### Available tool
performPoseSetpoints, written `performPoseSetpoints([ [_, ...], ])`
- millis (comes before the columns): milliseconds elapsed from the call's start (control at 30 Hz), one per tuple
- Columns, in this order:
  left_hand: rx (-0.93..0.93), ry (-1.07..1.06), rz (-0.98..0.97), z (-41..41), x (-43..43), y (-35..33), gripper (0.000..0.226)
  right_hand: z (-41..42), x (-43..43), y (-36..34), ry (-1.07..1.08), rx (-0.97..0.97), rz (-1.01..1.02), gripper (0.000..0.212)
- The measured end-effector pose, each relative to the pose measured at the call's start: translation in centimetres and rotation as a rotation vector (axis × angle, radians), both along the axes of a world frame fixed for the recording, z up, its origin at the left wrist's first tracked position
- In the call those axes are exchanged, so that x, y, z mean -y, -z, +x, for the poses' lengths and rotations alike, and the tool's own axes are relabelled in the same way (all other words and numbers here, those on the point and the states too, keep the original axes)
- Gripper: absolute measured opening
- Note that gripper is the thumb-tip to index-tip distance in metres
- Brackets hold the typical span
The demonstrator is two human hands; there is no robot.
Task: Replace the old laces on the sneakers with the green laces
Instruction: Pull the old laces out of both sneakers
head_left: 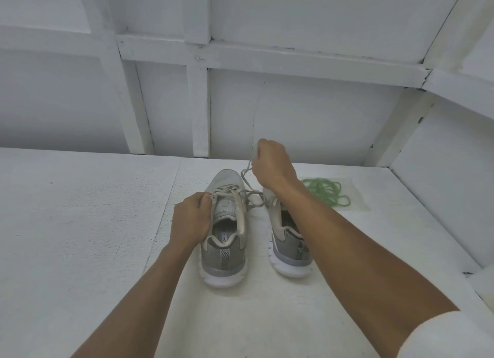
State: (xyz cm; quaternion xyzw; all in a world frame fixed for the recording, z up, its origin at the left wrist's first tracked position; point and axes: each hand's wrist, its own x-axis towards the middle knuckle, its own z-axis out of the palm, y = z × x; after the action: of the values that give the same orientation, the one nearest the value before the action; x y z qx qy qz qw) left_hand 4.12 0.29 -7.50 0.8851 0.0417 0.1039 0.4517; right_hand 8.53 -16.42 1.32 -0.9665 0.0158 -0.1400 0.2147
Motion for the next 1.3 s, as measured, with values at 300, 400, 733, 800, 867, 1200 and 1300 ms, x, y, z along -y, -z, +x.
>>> performPoseSetpoints([
  [300, -0.043, 0.129, 0.098, 0.4, -0.1, -0.9, 0.033, -1.7, -0.1, 1.1, -0.012, -0.204, -0.186, 0.016],
  [400, -0.079, 0.209, 0.140, 1.4, 0.2, -2.2, 0.034, -2.4, -0.8, 0.5, -0.009, -0.132, -0.116, 0.018],
  [733, -0.268, 0.438, 0.416, 5.6, 1.0, -4.1, 0.021, -5.1, -2.0, 4.3, -0.026, -0.343, 0.219, 0.024],
  [800, -0.270, 0.465, 0.475, 6.0, 1.2, -4.2, 0.022, -5.6, -2.3, 4.8, -0.001, -0.316, 0.283, 0.026],
  [867, -0.271, 0.494, 0.529, 6.2, 1.4, -4.4, 0.021, -5.9, -2.5, 5.2, 0.029, -0.289, 0.340, 0.030],
  [1200, -0.354, 0.276, -0.054, 6.3, -1.2, -4.9, 0.009, -6.3, -3.7, 6.9, 0.132, -0.146, 0.441, 0.034],
  [1300, -0.404, 0.195, -0.214, 6.3, -2.2, -4.7, 0.007, -6.4, -3.9, 7.2, 0.147, -0.124, 0.464, 0.032],
])
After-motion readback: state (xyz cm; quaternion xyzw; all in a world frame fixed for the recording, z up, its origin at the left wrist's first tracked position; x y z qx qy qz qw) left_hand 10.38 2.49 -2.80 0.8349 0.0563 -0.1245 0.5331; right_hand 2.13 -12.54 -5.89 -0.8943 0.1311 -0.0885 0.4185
